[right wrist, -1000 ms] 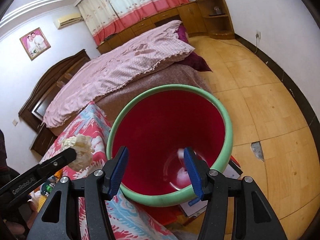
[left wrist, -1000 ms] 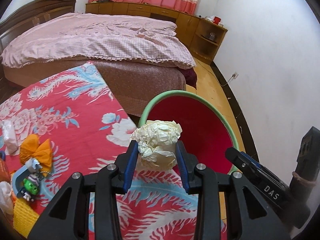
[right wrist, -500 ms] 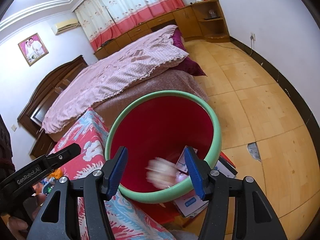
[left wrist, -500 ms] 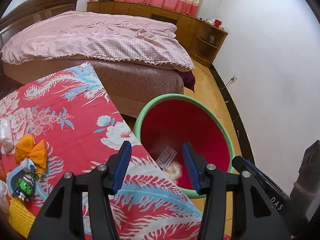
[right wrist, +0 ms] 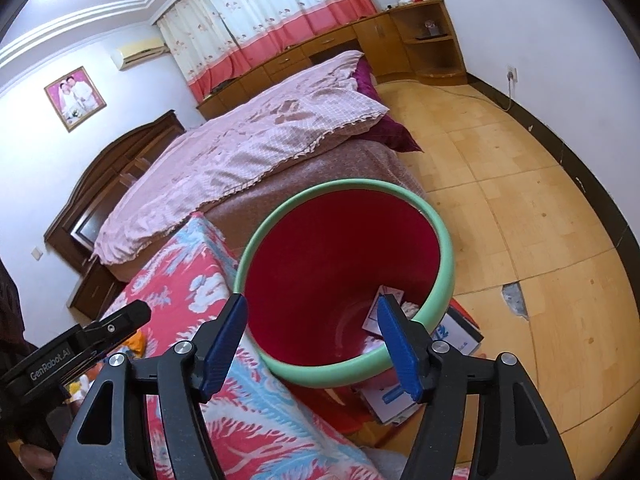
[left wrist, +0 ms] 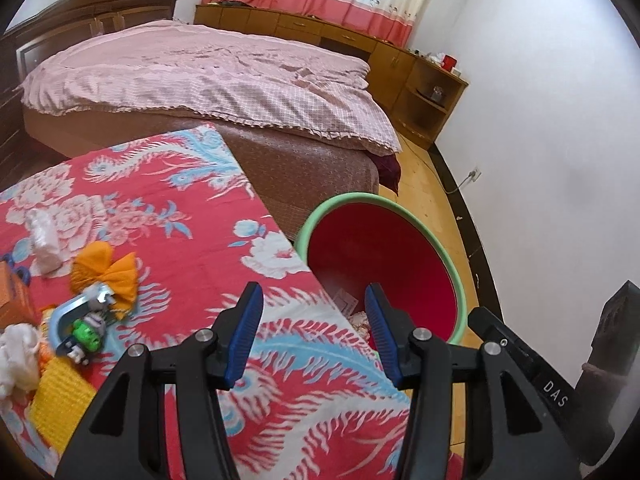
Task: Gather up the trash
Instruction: 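Move both grippers back from the bucket toward the items on the bed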
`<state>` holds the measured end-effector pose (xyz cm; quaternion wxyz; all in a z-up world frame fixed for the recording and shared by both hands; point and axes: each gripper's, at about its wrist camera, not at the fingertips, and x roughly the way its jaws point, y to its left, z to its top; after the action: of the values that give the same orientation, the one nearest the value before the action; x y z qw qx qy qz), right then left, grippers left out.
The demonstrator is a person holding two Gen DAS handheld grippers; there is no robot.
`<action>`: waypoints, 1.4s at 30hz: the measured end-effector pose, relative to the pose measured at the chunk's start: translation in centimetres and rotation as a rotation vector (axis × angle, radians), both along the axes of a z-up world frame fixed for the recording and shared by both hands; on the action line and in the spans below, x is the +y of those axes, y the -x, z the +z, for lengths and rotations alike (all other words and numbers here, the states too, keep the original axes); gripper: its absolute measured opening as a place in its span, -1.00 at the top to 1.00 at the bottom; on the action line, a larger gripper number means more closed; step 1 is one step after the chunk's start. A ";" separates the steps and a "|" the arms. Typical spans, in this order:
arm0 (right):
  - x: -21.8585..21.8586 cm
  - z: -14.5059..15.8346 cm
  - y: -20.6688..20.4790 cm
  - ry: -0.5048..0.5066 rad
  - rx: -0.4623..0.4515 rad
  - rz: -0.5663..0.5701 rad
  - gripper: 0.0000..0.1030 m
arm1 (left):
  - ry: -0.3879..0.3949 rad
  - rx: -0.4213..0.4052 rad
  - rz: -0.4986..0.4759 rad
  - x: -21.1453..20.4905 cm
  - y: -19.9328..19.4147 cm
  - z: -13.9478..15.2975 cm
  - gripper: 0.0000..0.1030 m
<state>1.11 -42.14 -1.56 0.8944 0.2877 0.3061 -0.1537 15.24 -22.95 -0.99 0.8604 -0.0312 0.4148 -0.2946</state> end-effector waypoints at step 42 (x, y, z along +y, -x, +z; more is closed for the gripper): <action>10.7 1.4 0.0 0.029 0.049 0.209 -0.34 | -0.133 0.011 0.369 19.0 0.4 -1.2 -0.03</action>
<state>1.11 -31.47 -0.15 0.9018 0.2374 0.3539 -0.0711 14.80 -3.95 -2.21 0.8976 -0.0517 0.4253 -0.1035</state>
